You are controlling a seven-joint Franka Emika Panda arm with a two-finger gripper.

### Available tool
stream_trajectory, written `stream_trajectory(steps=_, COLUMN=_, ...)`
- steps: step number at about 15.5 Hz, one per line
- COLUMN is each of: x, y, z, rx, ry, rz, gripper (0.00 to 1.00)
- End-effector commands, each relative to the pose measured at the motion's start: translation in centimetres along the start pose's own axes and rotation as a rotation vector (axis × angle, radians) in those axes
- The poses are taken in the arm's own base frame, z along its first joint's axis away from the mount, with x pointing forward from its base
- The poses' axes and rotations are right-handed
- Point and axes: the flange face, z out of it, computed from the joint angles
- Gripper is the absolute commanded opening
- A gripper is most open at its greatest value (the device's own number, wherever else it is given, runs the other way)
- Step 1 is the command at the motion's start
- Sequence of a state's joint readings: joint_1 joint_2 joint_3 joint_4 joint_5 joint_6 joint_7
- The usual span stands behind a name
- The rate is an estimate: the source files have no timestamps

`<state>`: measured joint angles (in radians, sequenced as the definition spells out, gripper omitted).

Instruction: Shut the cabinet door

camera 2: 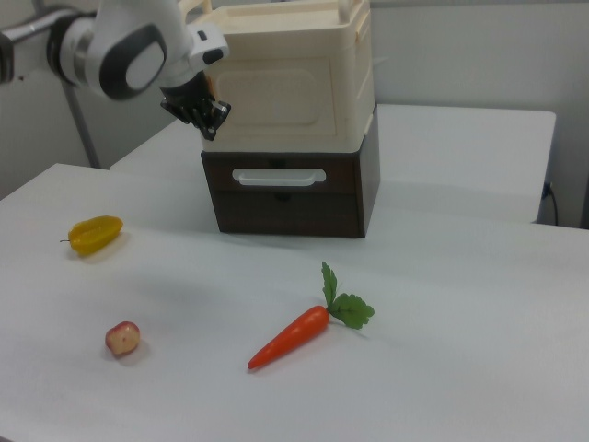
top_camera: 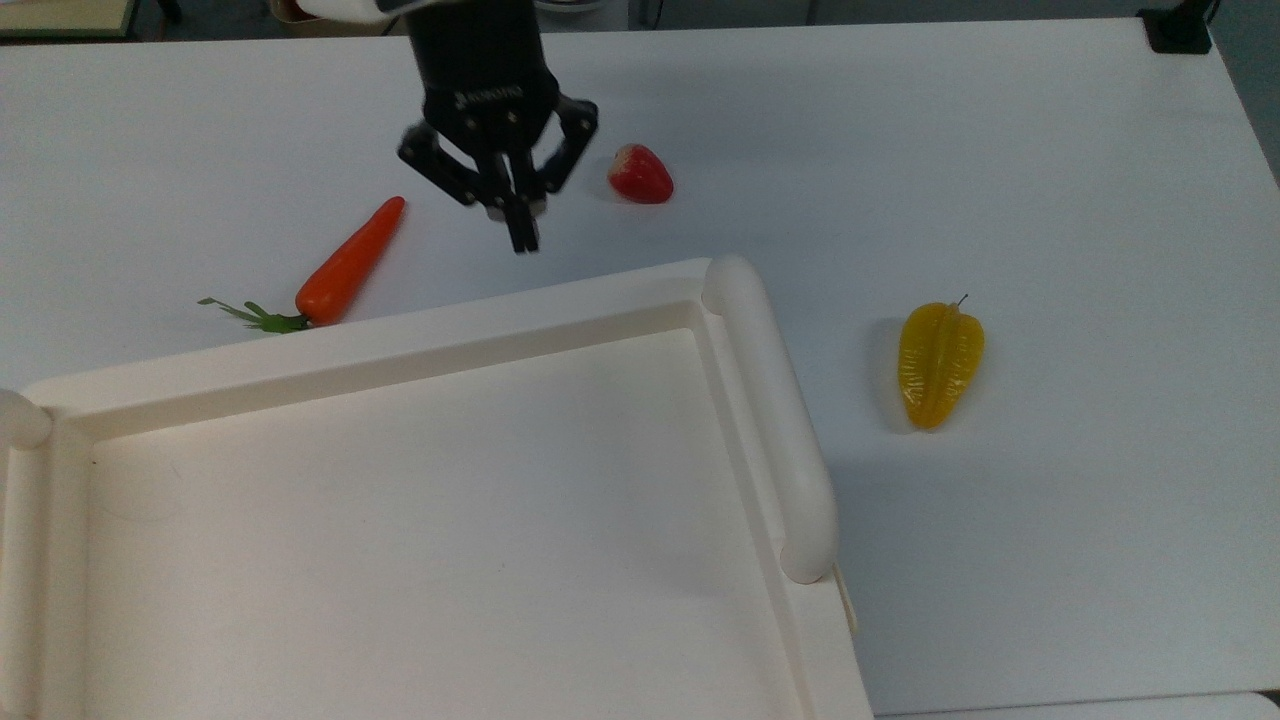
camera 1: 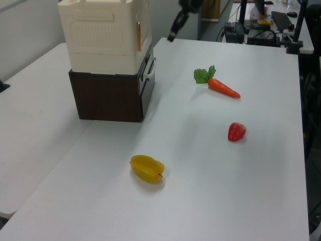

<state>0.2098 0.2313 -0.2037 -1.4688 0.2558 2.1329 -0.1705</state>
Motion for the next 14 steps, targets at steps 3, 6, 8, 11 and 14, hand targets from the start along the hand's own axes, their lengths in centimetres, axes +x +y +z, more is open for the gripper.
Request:
stream_trajectory(steps=3, x=-6.1, y=3.7, z=-6.1, rx=-0.073, ry=-0.319, rz=0.185, gripper=0.32)
stream_trajectory(steps=6, x=-7.0, y=4.7, z=-6.4, rx=-0.087, ry=-0.375, rz=0.193, gripper=1.0)
stream_trajectory(steps=8, x=-7.4, y=5.6, z=-5.7, rx=-0.129, ry=-0.414, rz=0.188, gripper=1.0)
stream_trajectory(steps=11, x=-7.7, y=7.2, z=-6.0, rx=-0.156, ry=-0.424, rz=0.202, gripper=1.0)
stream_trajectory(steps=14, x=-7.7, y=7.9, z=-6.7, rx=-0.152, ry=-0.417, rz=0.185, gripper=1.0)
